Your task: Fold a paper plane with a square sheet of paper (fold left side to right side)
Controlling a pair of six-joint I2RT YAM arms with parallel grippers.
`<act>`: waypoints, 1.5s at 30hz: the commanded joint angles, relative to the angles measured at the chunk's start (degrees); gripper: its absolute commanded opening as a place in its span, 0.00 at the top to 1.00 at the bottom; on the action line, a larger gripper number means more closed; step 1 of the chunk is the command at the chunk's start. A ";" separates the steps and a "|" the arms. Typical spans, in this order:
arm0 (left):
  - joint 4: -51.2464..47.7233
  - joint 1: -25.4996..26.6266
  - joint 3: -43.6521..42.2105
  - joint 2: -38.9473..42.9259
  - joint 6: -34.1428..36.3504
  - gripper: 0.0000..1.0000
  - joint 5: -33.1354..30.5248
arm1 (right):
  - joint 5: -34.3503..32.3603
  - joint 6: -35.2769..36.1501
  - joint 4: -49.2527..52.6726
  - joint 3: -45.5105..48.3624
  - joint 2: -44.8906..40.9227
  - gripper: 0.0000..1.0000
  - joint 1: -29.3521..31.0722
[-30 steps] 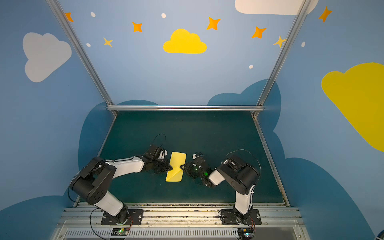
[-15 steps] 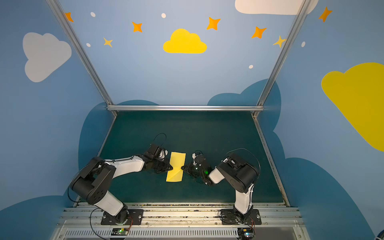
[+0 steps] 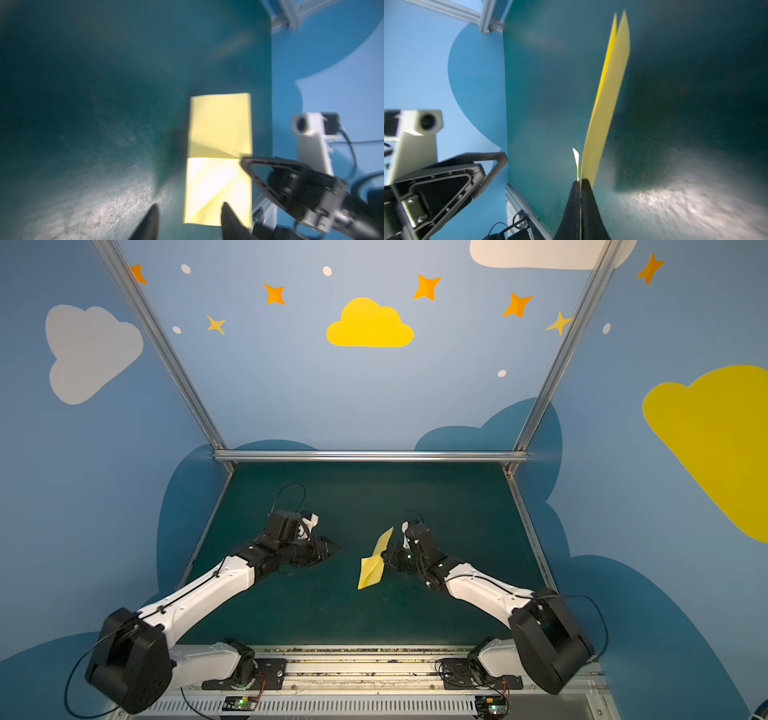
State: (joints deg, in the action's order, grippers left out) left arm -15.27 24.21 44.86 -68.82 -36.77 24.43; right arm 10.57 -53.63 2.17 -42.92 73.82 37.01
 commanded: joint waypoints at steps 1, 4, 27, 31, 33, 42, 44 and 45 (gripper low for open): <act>-6.45 -0.80 -1.79 4.36 -0.94 0.33 -5.83 | -8.82 11.17 24.22 -5.35 -3.73 1.00 -2.20; -8.92 -1.61 -2.15 7.12 -0.51 0.25 -7.81 | -16.15 17.94 35.04 -11.62 -4.48 1.00 -2.75; -15.68 -4.35 0.36 10.35 -0.28 0.05 -10.81 | -22.54 8.39 43.31 -40.14 32.14 0.44 18.09; -15.67 -4.59 -0.13 10.98 0.05 0.01 -10.54 | -14.82 7.04 35.41 -36.98 28.69 0.40 15.91; -15.72 -4.60 -0.09 10.65 0.51 0.00 -9.96 | -11.62 6.42 31.29 -32.94 24.93 0.40 13.24; -15.68 -4.61 1.13 8.62 2.46 0.00 -10.94 | -5.40 6.68 23.28 -17.87 15.96 0.40 -0.96; -15.41 -4.68 1.02 8.33 2.32 0.00 -11.82 | -2.41 7.18 20.15 -15.21 16.02 0.41 -4.86; -15.05 -4.63 1.00 8.22 2.40 0.00 -11.86 | -1.25 7.20 18.17 -14.07 16.13 0.41 -6.42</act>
State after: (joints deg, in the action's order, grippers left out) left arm -30.24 19.88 45.10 -60.23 -35.55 14.00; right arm 4.84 -46.81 25.19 -59.57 90.02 33.47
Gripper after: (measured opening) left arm 0.997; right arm 0.589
